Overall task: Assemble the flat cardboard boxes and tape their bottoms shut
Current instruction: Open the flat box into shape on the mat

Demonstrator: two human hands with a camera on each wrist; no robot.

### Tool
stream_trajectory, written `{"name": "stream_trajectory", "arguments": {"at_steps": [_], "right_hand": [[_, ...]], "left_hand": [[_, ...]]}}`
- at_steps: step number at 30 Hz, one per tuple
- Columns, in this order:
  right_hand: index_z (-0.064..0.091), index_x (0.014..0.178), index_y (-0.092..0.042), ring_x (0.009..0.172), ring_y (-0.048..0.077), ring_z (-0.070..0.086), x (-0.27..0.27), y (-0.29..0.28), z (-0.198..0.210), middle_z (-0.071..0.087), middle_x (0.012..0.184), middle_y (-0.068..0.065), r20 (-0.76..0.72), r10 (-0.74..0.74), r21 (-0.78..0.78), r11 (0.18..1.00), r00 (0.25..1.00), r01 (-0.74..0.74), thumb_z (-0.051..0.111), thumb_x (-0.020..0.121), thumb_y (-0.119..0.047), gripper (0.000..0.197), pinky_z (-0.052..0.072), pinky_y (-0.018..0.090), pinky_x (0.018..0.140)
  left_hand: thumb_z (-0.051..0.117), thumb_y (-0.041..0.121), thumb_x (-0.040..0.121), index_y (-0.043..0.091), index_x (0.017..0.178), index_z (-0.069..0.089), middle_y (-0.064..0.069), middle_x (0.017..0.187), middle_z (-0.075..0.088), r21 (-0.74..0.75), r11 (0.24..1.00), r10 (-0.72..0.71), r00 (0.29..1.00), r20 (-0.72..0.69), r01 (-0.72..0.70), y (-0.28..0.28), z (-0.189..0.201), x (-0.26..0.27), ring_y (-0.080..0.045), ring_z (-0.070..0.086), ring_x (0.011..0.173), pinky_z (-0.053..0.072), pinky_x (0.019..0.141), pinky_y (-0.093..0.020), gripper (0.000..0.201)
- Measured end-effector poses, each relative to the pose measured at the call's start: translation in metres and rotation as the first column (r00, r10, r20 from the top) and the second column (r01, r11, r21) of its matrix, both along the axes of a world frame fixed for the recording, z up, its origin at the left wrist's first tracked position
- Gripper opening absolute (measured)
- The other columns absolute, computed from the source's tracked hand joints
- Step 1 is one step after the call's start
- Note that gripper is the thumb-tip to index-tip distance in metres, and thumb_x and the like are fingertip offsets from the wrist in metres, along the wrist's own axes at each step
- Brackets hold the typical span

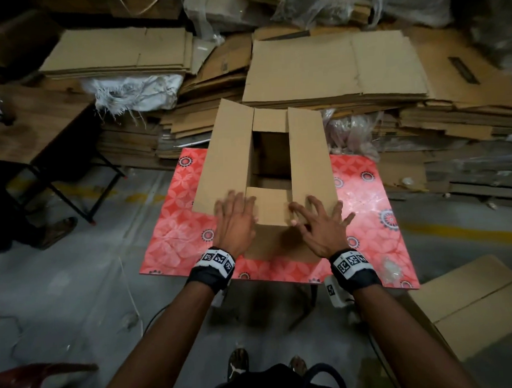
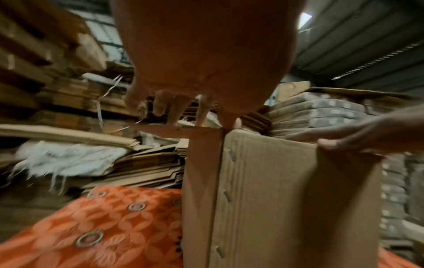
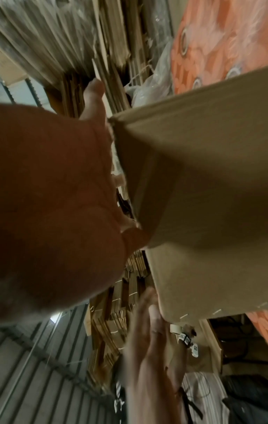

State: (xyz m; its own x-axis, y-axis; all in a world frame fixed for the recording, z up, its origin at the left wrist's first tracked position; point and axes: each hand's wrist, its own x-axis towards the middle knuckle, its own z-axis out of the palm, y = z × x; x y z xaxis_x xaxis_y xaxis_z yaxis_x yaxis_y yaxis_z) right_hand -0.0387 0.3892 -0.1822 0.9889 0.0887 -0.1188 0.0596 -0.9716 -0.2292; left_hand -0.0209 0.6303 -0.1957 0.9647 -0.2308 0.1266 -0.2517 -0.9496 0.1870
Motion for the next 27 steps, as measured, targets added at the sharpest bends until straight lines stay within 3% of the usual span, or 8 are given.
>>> {"name": "stream_trajectory", "arguments": {"at_steps": [4, 8, 11, 14, 16, 20, 24, 27], "right_hand": [[0.047, 0.144, -0.041, 0.145, 0.047, 0.025, 0.001, -0.005, 0.02, 0.035, 0.16, -0.011, 0.273, -0.072, 0.14, 0.99, 0.959, 0.035, 0.05, 0.095, -0.062, 0.054, 0.029, 0.071, 0.11], [0.065, 0.132, -0.024, 0.123, 0.036, 0.048, 0.001, -0.037, 0.026, 0.059, 0.139, -0.003, 0.618, -0.294, 0.352, 0.933, 0.729, 0.078, 0.059, 0.091, -0.014, 0.043, 0.049, 0.05, 0.098], [0.07, 0.125, -0.027, 0.128, 0.04, 0.042, -0.009, -0.061, 0.023, 0.052, 0.149, -0.004, 0.657, -0.485, 0.38, 0.874, 0.577, 0.303, 0.059, 0.092, -0.008, 0.04, 0.046, 0.047, 0.1], [0.071, 0.12, -0.031, 0.142, 0.045, 0.028, -0.022, -0.075, 0.0, 0.047, 0.154, -0.007, 0.572, -0.498, 0.222, 0.859, 0.652, 0.461, 0.064, 0.085, -0.01, 0.042, 0.029, 0.062, 0.114], [0.067, 0.126, -0.03, 0.149, 0.046, 0.019, -0.03, -0.079, -0.021, 0.048, 0.154, -0.007, 0.511, -0.461, 0.143, 0.878, 0.725, 0.458, 0.062, 0.09, -0.024, 0.037, 0.015, 0.068, 0.117], [0.05, 0.149, -0.03, 0.155, 0.041, 0.007, -0.037, -0.074, -0.054, 0.044, 0.158, -0.005, 0.268, -0.534, 0.204, 0.845, 0.802, 0.495, 0.035, 0.098, -0.061, 0.061, -0.006, 0.065, 0.119], [0.045, 0.152, -0.02, 0.14, 0.033, 0.047, -0.044, -0.062, -0.073, 0.053, 0.151, 0.01, 0.124, -0.51, 0.591, 0.727, 0.851, 0.35, 0.039, 0.099, -0.064, 0.07, 0.036, 0.052, 0.117], [0.046, 0.151, -0.021, 0.132, 0.032, 0.054, -0.042, -0.057, -0.081, 0.058, 0.144, 0.01, 0.107, -0.54, 0.645, 0.677, 0.835, 0.356, 0.041, 0.1, -0.062, 0.066, 0.045, 0.049, 0.109]], "left_hand": [[0.042, 0.045, 0.102, 0.026, 0.151, 0.037, -0.014, 0.162, 0.03, -0.04, 0.993, -0.111, 0.992, -0.057, 0.109, -0.026, -0.006, 0.005, -0.035, 0.012, 0.155, 0.012, 0.123, -0.063, 0.053], [0.029, 0.051, 0.106, 0.029, 0.156, 0.032, -0.013, 0.166, 0.025, 0.002, 0.997, -0.075, 0.995, -0.059, 0.075, -0.025, -0.025, 0.003, -0.034, 0.011, 0.156, 0.003, 0.123, -0.062, 0.055], [0.019, 0.053, 0.107, 0.033, 0.159, 0.03, -0.008, 0.168, 0.024, 0.002, 0.996, -0.085, 0.996, -0.009, 0.085, -0.019, -0.038, -0.001, -0.029, 0.008, 0.158, 0.001, 0.125, -0.058, 0.057], [0.021, 0.052, 0.106, 0.034, 0.157, 0.035, -0.007, 0.166, 0.03, -0.013, 0.996, -0.084, 0.996, 0.026, 0.085, -0.02, -0.042, -0.001, -0.028, 0.014, 0.157, 0.003, 0.125, -0.058, 0.056], [0.023, 0.051, 0.107, 0.034, 0.156, 0.037, -0.007, 0.165, 0.032, -0.009, 0.996, -0.085, 0.995, 0.047, 0.085, -0.02, -0.044, -0.001, -0.029, 0.017, 0.156, 0.005, 0.124, -0.058, 0.055], [0.018, 0.054, 0.107, 0.034, 0.157, 0.036, -0.007, 0.165, 0.032, -0.022, 0.996, -0.089, 0.994, 0.056, 0.09, -0.019, -0.046, -0.001, -0.028, 0.021, 0.155, 0.006, 0.124, -0.057, 0.056], [0.017, 0.054, 0.107, 0.033, 0.156, 0.037, -0.009, 0.164, 0.033, -0.04, 0.995, -0.089, 0.994, 0.064, 0.092, -0.019, -0.044, -0.002, -0.027, 0.024, 0.153, 0.004, 0.125, -0.056, 0.057], [0.017, 0.054, 0.107, 0.034, 0.156, 0.036, -0.008, 0.164, 0.032, -0.049, 0.994, -0.089, 0.994, 0.065, 0.093, -0.018, -0.043, -0.002, -0.027, 0.024, 0.152, 0.003, 0.125, -0.055, 0.057]]}}
